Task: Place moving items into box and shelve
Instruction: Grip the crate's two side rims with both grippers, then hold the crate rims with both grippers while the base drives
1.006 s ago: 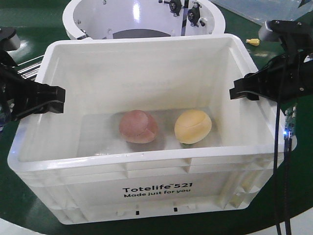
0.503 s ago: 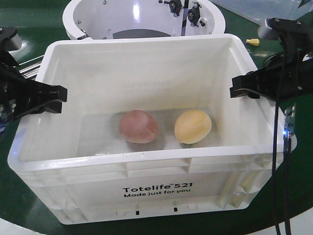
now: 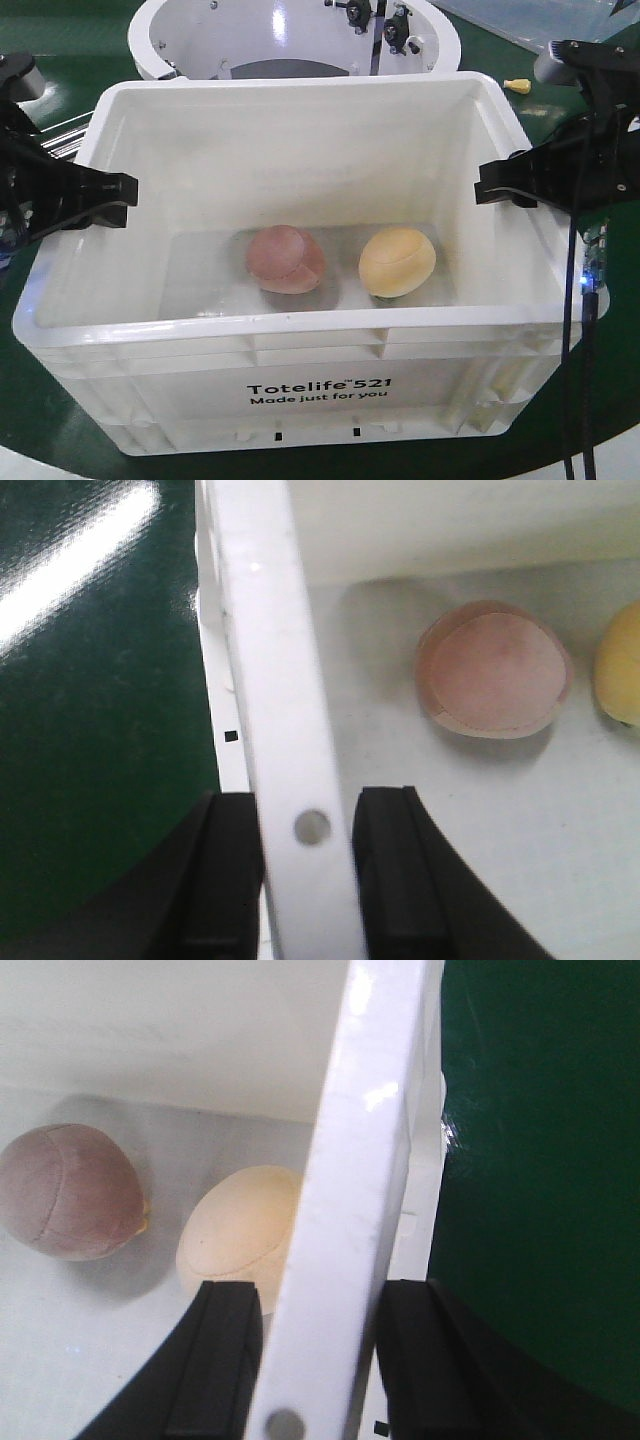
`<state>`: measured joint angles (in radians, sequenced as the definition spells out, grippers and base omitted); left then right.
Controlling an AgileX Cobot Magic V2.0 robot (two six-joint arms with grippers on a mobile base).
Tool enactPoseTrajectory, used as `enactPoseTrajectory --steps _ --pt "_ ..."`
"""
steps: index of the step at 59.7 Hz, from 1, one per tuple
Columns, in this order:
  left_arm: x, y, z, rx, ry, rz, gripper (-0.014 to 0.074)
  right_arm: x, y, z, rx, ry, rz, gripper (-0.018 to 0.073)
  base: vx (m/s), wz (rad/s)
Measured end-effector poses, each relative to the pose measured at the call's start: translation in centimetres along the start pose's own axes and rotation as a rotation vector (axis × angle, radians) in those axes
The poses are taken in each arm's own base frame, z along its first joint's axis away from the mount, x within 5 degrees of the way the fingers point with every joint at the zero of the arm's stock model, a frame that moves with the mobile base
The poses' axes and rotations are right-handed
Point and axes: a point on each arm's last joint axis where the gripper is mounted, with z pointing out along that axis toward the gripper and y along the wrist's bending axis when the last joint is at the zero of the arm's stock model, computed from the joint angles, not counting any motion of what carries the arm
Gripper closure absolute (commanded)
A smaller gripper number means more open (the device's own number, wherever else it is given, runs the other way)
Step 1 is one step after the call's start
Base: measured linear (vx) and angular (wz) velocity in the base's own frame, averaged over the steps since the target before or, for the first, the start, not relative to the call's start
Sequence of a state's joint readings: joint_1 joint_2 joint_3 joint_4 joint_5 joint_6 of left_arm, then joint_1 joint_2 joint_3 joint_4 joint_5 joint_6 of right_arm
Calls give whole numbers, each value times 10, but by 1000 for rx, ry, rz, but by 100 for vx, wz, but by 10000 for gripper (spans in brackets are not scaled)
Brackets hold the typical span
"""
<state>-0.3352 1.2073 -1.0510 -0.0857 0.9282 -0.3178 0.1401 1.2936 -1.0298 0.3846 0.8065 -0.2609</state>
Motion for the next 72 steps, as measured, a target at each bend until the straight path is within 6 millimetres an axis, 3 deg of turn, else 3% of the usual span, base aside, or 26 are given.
enactPoseTrajectory --steps 10,29,56,72 --pt "-5 -2 -10 4 -33 10 600 1 4 -15 1 -43 -19 565 0 0" --pt "-17 -8 -55 25 -153 63 600 1 12 -37 -22 -127 -7 565 0 0" --pt "-9 -11 -61 62 -80 36 600 9 21 -77 -2 -256 -57 565 0 0" --pt "-7 -11 -72 79 -133 36 600 10 23 -80 -9 -265 -53 565 0 0"
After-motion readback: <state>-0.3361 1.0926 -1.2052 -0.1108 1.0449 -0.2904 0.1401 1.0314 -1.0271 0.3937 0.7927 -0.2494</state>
